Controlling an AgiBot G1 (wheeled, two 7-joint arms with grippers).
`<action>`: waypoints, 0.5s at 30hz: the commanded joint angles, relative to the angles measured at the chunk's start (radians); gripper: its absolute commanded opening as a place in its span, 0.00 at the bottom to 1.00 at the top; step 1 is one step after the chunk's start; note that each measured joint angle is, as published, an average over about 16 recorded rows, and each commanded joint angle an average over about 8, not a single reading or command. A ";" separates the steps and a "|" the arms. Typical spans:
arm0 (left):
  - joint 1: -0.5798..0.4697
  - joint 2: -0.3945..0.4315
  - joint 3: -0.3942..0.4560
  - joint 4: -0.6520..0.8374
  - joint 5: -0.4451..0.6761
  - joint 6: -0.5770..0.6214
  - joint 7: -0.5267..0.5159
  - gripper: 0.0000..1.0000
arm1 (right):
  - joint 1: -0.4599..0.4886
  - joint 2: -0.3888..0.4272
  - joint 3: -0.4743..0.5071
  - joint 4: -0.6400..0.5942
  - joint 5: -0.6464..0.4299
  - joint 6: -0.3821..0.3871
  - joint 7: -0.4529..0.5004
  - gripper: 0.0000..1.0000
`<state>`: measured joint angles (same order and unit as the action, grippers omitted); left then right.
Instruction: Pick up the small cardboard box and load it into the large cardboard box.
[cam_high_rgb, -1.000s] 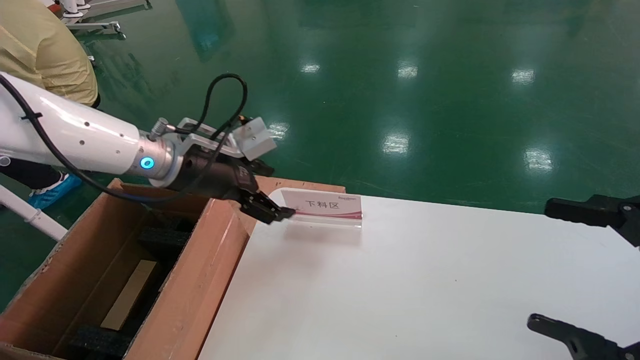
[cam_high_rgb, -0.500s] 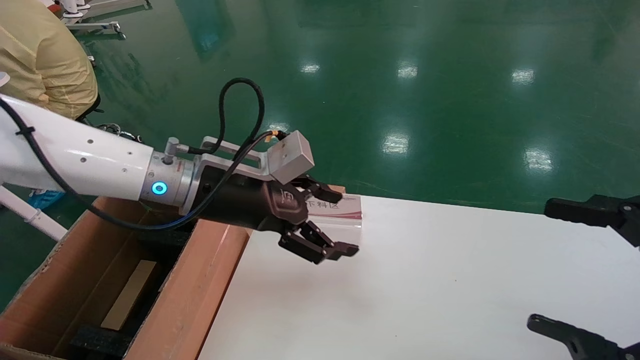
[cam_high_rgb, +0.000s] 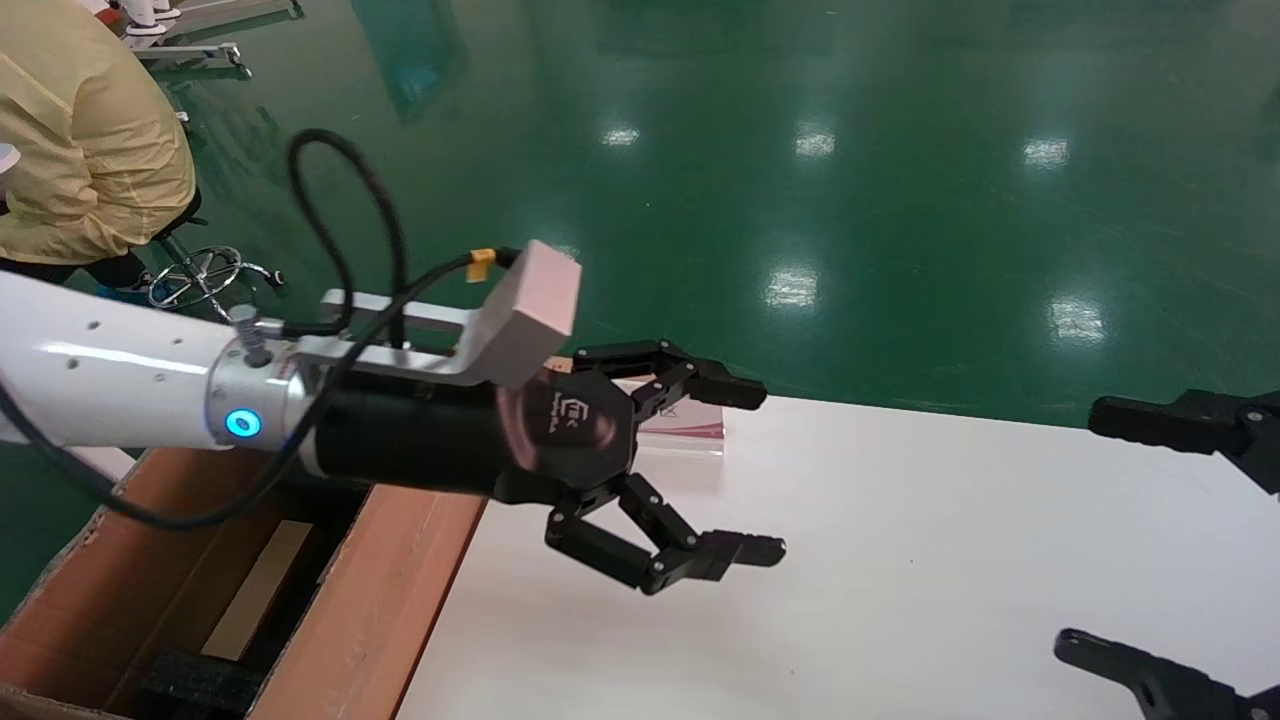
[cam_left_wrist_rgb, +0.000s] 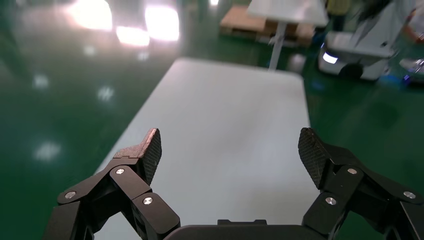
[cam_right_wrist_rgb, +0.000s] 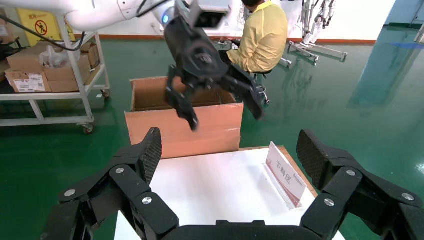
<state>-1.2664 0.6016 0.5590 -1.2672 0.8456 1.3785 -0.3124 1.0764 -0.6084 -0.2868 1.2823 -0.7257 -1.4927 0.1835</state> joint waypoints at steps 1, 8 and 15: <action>0.045 0.002 -0.065 -0.004 -0.027 0.027 0.029 1.00 | 0.000 0.000 0.001 0.000 0.000 0.000 0.000 1.00; 0.174 0.009 -0.253 -0.015 -0.104 0.106 0.113 1.00 | -0.001 -0.001 0.003 0.001 -0.002 -0.001 0.002 0.12; 0.191 0.010 -0.279 -0.016 -0.115 0.117 0.125 1.00 | -0.001 -0.002 0.005 0.001 -0.004 -0.002 0.003 0.00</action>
<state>-1.0751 0.6112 0.2805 -1.2834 0.7304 1.4957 -0.1872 1.0750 -0.6104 -0.2816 1.2837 -0.7292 -1.4948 0.1865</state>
